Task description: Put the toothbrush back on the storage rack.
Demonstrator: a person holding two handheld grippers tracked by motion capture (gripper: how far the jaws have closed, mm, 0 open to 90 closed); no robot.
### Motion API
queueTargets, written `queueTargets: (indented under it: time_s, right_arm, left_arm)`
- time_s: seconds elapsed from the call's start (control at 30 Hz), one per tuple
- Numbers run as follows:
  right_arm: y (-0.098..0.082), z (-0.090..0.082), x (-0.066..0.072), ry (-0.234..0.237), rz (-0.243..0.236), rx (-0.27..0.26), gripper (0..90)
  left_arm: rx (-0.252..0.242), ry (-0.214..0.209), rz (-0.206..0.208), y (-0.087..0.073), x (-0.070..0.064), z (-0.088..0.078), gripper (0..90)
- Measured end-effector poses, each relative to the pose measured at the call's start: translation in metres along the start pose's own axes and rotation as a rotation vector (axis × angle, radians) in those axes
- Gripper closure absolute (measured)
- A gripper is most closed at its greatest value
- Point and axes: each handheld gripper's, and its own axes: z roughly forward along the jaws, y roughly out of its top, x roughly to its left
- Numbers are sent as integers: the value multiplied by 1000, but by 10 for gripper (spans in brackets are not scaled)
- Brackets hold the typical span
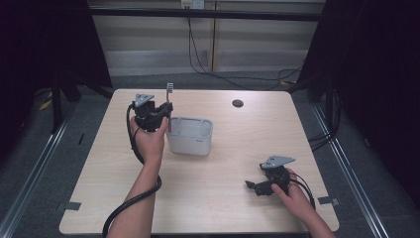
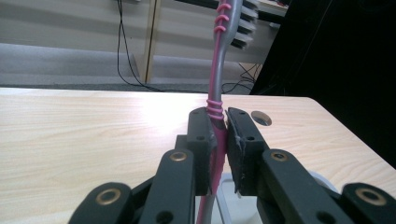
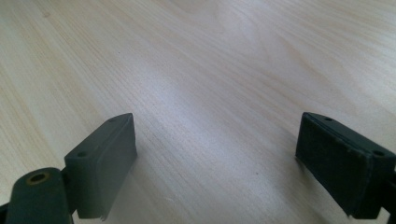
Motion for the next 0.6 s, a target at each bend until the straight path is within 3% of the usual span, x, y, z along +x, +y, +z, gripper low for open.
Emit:
queueTargets:
  time_s: [0.6]
  right_arm:
    - [0, 0, 0, 0, 0, 1, 117]
  left_arm:
    - [12, 7, 7, -10, 2, -6, 799]
